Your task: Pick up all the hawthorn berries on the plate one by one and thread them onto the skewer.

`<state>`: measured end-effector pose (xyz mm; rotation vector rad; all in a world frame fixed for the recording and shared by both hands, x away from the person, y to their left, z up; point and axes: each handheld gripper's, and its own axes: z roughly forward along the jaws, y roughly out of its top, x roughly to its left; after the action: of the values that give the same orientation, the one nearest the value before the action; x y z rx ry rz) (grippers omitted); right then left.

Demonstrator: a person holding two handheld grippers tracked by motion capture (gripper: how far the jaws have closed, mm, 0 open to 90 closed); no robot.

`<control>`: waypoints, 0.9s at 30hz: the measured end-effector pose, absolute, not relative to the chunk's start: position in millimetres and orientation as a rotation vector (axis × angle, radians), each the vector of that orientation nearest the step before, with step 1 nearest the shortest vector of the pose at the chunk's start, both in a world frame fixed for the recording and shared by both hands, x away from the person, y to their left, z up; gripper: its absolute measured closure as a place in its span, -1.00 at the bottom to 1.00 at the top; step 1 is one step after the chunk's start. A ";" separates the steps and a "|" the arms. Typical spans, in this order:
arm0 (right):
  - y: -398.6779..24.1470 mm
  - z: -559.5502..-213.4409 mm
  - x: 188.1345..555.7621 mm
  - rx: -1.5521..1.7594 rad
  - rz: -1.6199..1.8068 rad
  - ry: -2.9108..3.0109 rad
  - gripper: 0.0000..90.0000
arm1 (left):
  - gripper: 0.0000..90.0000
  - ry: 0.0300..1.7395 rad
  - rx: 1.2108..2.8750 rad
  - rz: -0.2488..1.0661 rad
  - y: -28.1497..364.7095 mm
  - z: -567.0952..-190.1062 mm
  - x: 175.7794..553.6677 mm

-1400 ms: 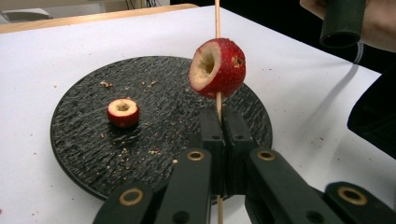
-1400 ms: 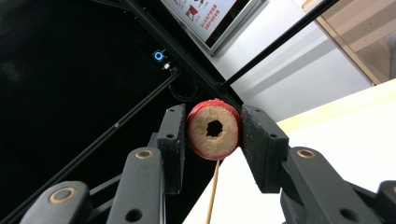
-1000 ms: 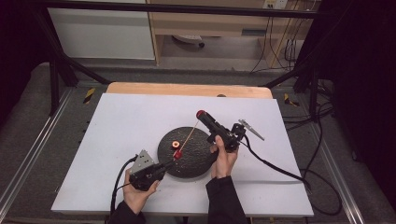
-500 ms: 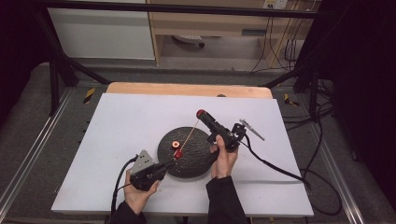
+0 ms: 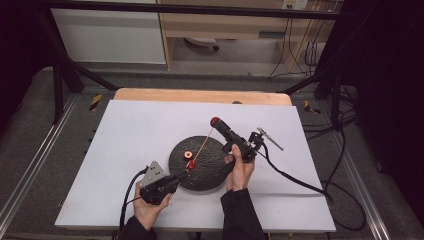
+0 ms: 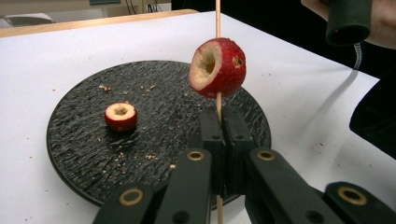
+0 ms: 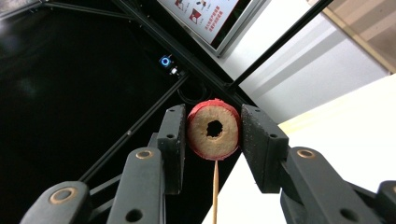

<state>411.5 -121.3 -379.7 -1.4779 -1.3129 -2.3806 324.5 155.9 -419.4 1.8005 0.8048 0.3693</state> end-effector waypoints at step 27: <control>-123.1 -377.2 411.2 -1.458 -2.361 -1.258 0.38 | 0.96 0.781 1.785 0.377 154.9 -418.5 322.3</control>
<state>411.2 -123.1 -377.2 -1.4583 -1.2585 -2.3609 322.3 154.9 -418.5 1.7846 0.7813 0.3768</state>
